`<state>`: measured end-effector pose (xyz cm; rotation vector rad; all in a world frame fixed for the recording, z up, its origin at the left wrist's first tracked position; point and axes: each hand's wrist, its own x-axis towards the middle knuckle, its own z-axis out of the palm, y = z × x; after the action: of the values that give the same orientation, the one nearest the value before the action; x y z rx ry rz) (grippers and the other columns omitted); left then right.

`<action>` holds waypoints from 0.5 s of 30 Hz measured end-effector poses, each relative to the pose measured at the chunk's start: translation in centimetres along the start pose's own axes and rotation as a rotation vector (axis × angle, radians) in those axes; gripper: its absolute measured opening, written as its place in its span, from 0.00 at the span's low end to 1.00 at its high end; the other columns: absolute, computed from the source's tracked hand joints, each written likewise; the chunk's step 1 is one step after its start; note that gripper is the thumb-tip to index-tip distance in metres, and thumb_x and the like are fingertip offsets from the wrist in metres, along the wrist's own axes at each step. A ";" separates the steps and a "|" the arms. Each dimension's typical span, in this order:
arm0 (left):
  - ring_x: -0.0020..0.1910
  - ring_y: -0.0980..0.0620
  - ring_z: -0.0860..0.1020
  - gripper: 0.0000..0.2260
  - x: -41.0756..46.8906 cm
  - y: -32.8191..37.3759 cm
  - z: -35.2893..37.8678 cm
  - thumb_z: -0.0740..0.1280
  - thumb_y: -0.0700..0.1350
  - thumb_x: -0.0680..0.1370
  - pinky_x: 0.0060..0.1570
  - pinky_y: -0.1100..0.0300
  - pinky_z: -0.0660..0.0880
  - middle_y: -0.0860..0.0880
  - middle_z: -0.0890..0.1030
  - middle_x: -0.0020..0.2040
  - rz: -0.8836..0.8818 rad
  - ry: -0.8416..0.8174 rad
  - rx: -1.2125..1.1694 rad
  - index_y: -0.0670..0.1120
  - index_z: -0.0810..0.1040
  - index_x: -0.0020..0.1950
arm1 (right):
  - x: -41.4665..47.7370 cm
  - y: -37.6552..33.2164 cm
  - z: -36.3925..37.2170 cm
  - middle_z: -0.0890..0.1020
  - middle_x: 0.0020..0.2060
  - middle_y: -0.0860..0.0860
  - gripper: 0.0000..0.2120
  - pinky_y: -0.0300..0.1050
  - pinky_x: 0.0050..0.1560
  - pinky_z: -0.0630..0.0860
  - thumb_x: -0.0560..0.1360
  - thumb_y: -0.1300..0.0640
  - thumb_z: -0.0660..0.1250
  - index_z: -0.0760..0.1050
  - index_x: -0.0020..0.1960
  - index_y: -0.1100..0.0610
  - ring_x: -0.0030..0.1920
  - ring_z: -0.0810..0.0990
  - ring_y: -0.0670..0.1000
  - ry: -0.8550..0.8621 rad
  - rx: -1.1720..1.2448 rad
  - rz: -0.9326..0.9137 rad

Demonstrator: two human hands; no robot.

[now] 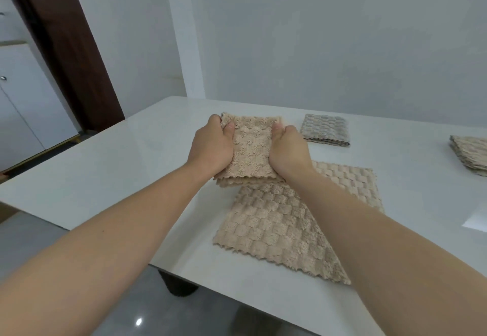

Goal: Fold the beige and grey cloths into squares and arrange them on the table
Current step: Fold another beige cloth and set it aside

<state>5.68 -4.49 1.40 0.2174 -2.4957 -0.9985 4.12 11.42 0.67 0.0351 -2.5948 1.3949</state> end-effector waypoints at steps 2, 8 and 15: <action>0.39 0.54 0.74 0.13 -1.0 -0.7 -0.6 0.56 0.54 0.85 0.37 0.54 0.66 0.49 0.76 0.42 -0.037 0.018 0.034 0.44 0.70 0.54 | -0.4 -0.4 0.2 0.74 0.39 0.49 0.20 0.44 0.32 0.64 0.86 0.45 0.48 0.69 0.59 0.60 0.36 0.71 0.45 -0.047 -0.024 -0.042; 0.46 0.48 0.77 0.17 -3.1 -1.4 -2.6 0.61 0.57 0.83 0.42 0.55 0.71 0.49 0.78 0.48 -0.282 0.061 -0.168 0.43 0.74 0.57 | -1.6 -1.7 0.9 0.78 0.49 0.55 0.21 0.42 0.30 0.64 0.86 0.45 0.48 0.70 0.61 0.60 0.38 0.73 0.47 -0.163 -0.021 -0.080; 0.46 0.44 0.85 0.13 -5.9 -1.6 -4.6 0.68 0.54 0.80 0.53 0.50 0.81 0.45 0.87 0.48 -0.622 -0.087 -0.691 0.45 0.82 0.54 | -1.7 -3.6 2.0 0.78 0.54 0.57 0.24 0.44 0.46 0.67 0.86 0.44 0.50 0.71 0.64 0.62 0.48 0.74 0.55 -0.248 -0.007 -0.115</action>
<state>12.97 -6.72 1.30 0.7559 -2.0113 -2.0756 5.84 7.62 2.24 0.3731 -2.7420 1.4205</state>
